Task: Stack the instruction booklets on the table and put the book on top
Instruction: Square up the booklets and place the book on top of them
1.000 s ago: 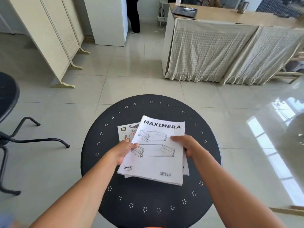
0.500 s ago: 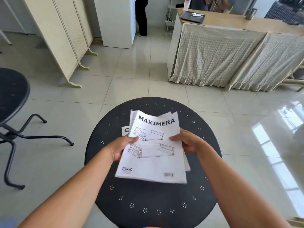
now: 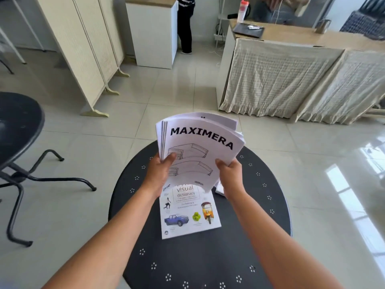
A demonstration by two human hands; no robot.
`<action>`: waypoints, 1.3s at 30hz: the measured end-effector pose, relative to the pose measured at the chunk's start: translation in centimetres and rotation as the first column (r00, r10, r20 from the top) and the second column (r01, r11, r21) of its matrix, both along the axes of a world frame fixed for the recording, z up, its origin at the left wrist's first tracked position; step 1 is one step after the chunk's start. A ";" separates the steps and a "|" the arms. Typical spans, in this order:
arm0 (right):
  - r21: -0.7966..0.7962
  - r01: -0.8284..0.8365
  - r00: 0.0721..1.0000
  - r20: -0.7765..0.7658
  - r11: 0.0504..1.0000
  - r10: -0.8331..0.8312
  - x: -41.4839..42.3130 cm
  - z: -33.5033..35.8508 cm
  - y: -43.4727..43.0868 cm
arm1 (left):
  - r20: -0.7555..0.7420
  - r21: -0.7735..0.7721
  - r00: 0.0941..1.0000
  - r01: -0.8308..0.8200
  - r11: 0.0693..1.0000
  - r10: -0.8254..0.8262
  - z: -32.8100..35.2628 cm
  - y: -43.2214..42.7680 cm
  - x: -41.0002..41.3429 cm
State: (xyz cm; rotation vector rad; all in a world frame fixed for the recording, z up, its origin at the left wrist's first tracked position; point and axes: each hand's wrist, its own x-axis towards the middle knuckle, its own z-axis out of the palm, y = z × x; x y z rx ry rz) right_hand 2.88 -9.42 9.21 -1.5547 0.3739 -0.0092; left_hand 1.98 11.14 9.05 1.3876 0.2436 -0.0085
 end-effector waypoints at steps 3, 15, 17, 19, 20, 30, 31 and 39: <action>0.054 -0.018 1.000 0.006 0.998 0.018 -0.6 -1.0 0.4 | 0.001 -0.023 1.000 -0.014 1.000 0.014 -0.5 0.3 -1.1; 0.041 -0.294 0.936 -0.188 0.955 0.296 -1.8 -6.1 -0.2 | -0.152 -0.033 0.975 0.157 0.987 -0.160 -3.3 2.8 -2.7; 0.008 -0.294 0.930 -0.230 0.956 0.288 -1.6 -6.4 -0.2 | -0.192 0.001 0.968 0.165 0.986 -0.161 -3.8 2.8 -2.5; -0.023 -0.300 0.927 -0.245 0.954 0.285 -1.3 -6.3 -0.1 | -0.209 0.028 0.965 0.168 0.985 -0.159 -3.9 2.7 -2.2; -0.036 -0.291 0.929 -0.249 0.956 0.273 -1.2 -6.2 0.0 | -0.213 0.047 0.965 0.166 0.985 -0.152 -3.9 2.6 -2.1; -0.034 -0.269 0.929 -0.272 0.963 0.250 -2.6 -6.9 -0.7 | -0.273 0.093 0.953 0.158 0.983 -0.128 -5.7 1.7 -2.5; -0.043 -0.274 0.926 -0.280 0.961 0.252 -2.8 -7.1 -0.7 | -0.285 0.098 0.951 0.155 0.983 -0.122 -6.1 1.4 -2.6; -0.177 -0.331 0.922 -0.270 0.927 0.277 -1.1 -5.9 0.0 | -0.277 0.062 0.957 0.112 0.992 -0.090 -5.5 2.3 -2.1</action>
